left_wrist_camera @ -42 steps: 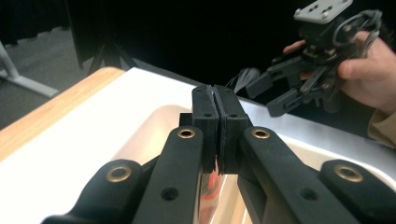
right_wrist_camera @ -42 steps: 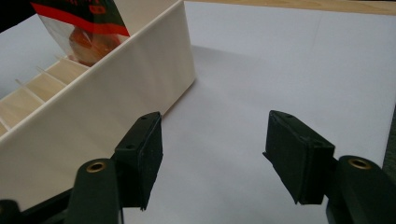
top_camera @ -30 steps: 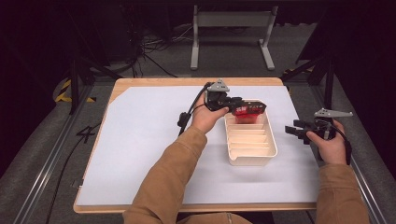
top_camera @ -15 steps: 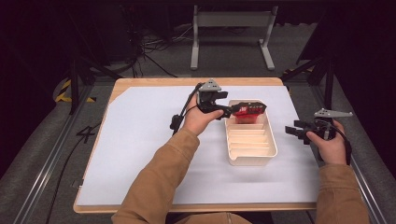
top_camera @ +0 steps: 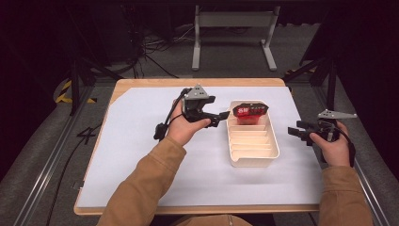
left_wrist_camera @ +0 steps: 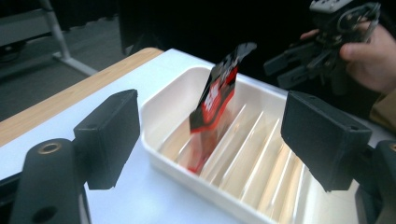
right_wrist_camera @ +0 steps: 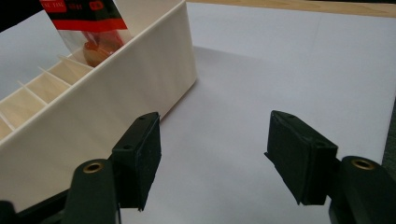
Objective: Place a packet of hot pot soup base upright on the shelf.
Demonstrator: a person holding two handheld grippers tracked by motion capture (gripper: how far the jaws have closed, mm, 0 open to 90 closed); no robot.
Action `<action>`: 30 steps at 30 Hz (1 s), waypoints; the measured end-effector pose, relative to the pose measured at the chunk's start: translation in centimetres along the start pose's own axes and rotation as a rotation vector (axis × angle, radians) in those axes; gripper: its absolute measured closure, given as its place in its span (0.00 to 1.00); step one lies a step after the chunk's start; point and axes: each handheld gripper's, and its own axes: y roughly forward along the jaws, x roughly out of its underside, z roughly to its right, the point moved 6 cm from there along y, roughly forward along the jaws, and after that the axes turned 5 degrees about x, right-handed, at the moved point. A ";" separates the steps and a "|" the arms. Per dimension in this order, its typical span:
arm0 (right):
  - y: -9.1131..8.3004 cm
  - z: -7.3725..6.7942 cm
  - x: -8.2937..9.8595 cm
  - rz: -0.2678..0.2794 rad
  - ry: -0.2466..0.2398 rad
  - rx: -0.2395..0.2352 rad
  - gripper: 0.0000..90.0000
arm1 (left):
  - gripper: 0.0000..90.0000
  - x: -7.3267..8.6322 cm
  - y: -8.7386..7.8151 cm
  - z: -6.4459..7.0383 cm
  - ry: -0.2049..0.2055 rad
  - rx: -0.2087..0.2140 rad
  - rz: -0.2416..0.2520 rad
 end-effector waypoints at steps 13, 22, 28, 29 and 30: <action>0.0 -0.2 0.0 0.001 -0.005 -0.006 0.37 | 0.20 3.5 -6.1 -0.6 -0.016 -0.073 -0.032; 0.1 -0.3 0.1 -0.003 -0.008 -0.007 0.37 | 0.17 6.9 -8.7 -2.0 -0.042 -0.152 -0.080; 0.1 -0.4 0.1 -0.005 -0.008 -0.004 0.37 | 0.17 9.7 -10.3 -3.2 -0.067 -0.202 -0.102; 0.1 -0.4 0.1 -0.007 -0.009 -0.002 0.37 | 0.17 10.0 -10.5 -3.3 -0.077 -0.207 -0.099; 0.2 -0.4 0.2 -0.007 -0.012 -0.002 0.37 | 0.17 10.4 -10.8 -3.6 -0.080 -0.216 -0.097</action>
